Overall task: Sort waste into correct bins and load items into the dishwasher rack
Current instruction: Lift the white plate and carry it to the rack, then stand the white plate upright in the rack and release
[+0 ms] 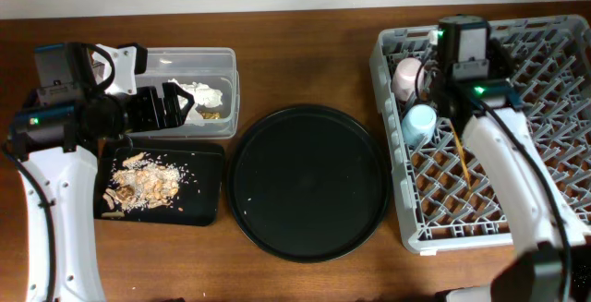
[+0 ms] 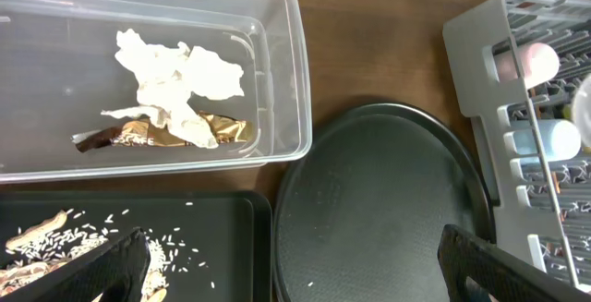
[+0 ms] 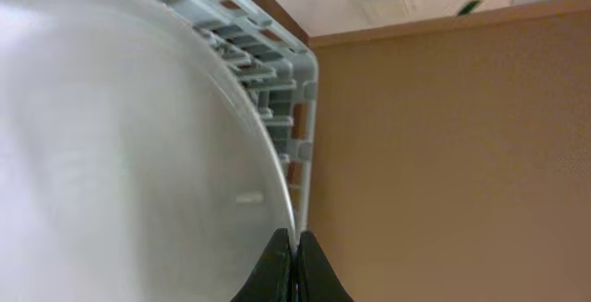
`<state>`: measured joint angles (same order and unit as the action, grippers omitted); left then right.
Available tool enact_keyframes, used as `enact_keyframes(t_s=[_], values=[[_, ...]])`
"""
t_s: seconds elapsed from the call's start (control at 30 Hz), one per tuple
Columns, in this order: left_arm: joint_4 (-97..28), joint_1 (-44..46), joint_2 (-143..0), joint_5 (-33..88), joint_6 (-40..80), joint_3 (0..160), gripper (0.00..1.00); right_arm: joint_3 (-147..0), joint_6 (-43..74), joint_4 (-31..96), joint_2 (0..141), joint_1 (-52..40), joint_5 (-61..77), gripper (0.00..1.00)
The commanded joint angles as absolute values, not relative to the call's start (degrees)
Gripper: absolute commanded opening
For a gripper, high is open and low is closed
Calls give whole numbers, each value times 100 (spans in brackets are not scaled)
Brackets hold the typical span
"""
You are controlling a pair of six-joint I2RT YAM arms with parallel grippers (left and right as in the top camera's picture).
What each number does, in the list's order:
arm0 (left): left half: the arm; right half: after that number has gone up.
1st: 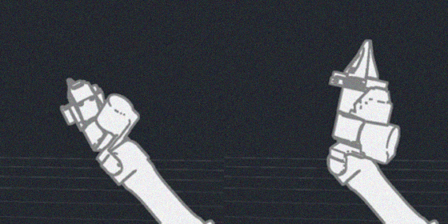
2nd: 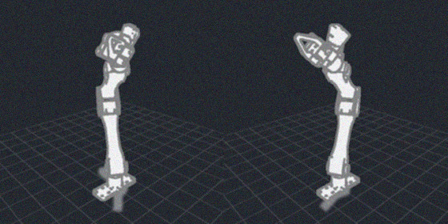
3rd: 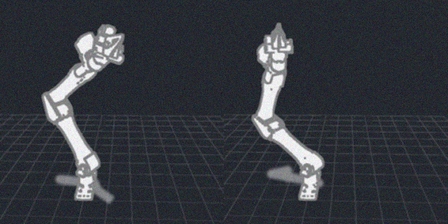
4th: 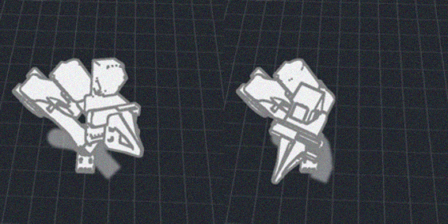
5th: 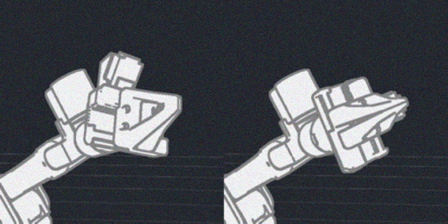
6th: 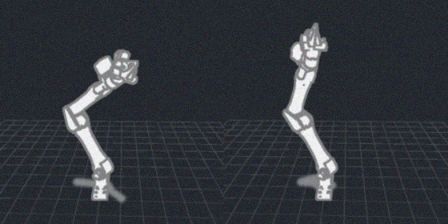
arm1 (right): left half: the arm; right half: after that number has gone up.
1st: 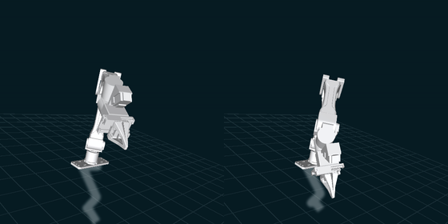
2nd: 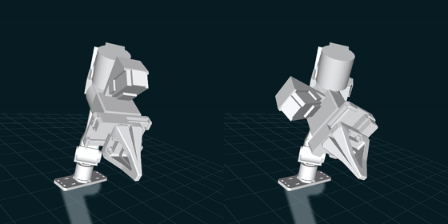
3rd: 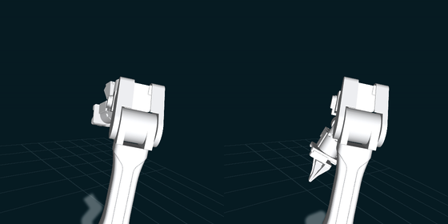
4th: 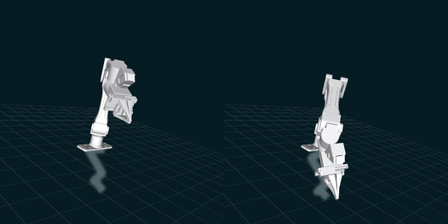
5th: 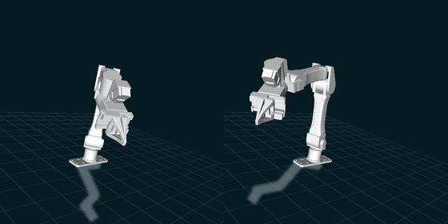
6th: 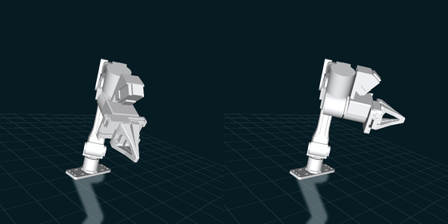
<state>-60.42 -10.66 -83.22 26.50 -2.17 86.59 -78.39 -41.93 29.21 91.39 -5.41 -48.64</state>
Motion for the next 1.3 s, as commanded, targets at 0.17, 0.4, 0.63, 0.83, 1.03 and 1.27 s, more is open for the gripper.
enact_keyframes(t_s=[0.17, 0.4, 0.63, 0.83, 1.03, 1.27], values=[[-6031, -1092, -8259, 2650, -268, 8746, 99, -7887, -3968, 1774, 9789, -510, -5826, 4], [-6031, -1094, -8261, 2650, -266, 8746, 99, -7887, -5240, 978, 9776, -443, -6285, 4], [-6031, -1094, -8261, 2650, -268, 8746, 99, -7887, -5009, 1208, 9776, -454, -5996, 4], [-6031, -1094, -8261, 2650, -266, 8746, 99, -7887, -4429, 2283, 9776, -454, -4639, 4], [-6031, -1094, -8261, 2650, -268, 8746, 99, -7887, -4252, 2580, 9778, -454, -4047, 4], [-6031, -1094, -8261, 2650, -266, 8746, 99, -7887, -4254, 2567, 9776, -451, -4182, 86]])
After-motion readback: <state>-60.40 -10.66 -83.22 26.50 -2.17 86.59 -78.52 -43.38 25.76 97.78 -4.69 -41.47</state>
